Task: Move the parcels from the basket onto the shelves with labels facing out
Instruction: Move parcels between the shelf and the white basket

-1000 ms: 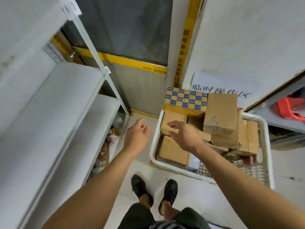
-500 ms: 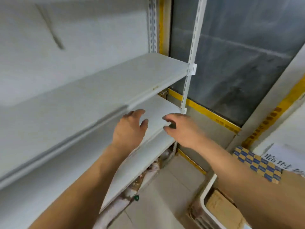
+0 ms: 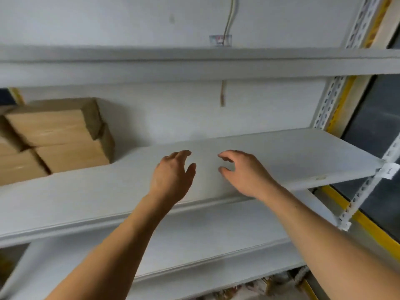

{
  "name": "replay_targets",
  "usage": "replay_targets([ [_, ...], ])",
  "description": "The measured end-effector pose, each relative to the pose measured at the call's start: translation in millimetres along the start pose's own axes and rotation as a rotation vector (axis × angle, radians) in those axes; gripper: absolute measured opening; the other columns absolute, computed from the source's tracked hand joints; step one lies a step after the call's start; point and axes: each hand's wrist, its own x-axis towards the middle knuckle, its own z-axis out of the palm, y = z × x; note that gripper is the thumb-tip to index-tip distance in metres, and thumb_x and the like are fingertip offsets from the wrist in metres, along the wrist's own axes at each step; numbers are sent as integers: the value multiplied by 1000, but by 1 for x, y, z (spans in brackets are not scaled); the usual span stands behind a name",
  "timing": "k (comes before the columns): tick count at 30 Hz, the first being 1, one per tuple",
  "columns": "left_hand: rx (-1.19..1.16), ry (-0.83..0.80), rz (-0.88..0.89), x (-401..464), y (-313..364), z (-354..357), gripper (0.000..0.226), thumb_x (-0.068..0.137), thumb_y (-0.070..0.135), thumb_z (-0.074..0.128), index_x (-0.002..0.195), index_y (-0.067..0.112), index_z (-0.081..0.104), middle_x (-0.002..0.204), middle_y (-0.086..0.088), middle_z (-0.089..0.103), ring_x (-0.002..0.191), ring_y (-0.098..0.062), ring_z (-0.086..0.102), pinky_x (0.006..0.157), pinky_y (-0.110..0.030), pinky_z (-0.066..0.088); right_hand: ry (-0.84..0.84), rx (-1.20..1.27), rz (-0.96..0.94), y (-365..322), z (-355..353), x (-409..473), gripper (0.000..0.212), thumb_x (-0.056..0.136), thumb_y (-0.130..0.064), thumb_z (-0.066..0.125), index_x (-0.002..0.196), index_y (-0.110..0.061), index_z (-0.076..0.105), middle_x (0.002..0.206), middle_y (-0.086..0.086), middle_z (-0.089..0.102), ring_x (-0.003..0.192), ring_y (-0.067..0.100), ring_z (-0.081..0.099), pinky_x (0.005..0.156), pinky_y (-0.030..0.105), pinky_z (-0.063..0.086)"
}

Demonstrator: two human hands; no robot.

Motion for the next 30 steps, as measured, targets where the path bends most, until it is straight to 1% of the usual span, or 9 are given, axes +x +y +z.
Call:
replay_targets([
  [4,74,56,-142,-1,-44,-25,48,103,43,58,146,21,58,144,-5,64,128,-30,60,104,-40,50,-81,38,-123,-35,27,42,48,101,-36,66,147,-25,57,148,-5,60,134,18,58,112,37,47],
  [8,133,100,-305,-8,-81,-54,49,104,42,59,147,20,56,144,-6,64,125,-31,61,101,-39,50,-158,88,-250,-77,55,78,49,101,-35,66,148,-23,57,148,-2,61,134,19,58,113,37,46],
  [12,182,177,-456,-18,-120,-84,51,104,42,57,149,19,53,140,-9,64,122,-32,60,99,-41,51,-219,119,-380,-124,81,105,51,100,-33,67,148,-20,57,146,1,61,133,20,58,112,37,46],
  [15,184,254,-540,-20,-150,-109,55,105,41,58,154,19,47,147,-10,59,127,-33,59,103,-44,50,-230,135,-443,-160,97,121,53,99,-33,67,149,-20,56,148,4,60,135,22,57,113,37,46],
  [18,177,331,-594,-10,-185,-131,62,104,41,60,158,18,40,154,-11,53,137,-32,53,111,-46,46,-231,137,-498,-198,113,138,57,99,-35,67,152,-19,52,152,5,57,138,24,53,114,39,45],
  [22,134,401,-612,18,-233,-156,72,102,40,63,161,14,32,159,-13,46,142,-33,49,114,-47,43,-208,152,-488,-245,135,166,68,100,-38,65,159,-17,40,158,8,49,145,27,46,118,40,41],
  [26,79,405,-589,45,-273,-170,79,100,36,64,163,8,23,163,-18,37,147,-35,40,117,-46,39,-191,230,-401,-281,160,190,87,100,-44,65,167,-16,19,169,8,34,154,27,33,125,39,31],
  [28,18,415,-594,55,-293,-173,81,97,36,63,161,4,25,160,-21,39,146,-38,39,120,-48,38,-164,286,-344,-295,170,200,93,99,-46,66,168,-14,13,171,9,30,156,27,30,126,37,29],
  [30,-37,445,-586,62,-309,-173,78,90,36,61,154,1,33,150,-21,48,139,-39,46,115,-52,41,-171,340,-268,-304,179,207,97,99,-48,66,169,-13,9,172,9,26,157,28,28,125,35,28],
])
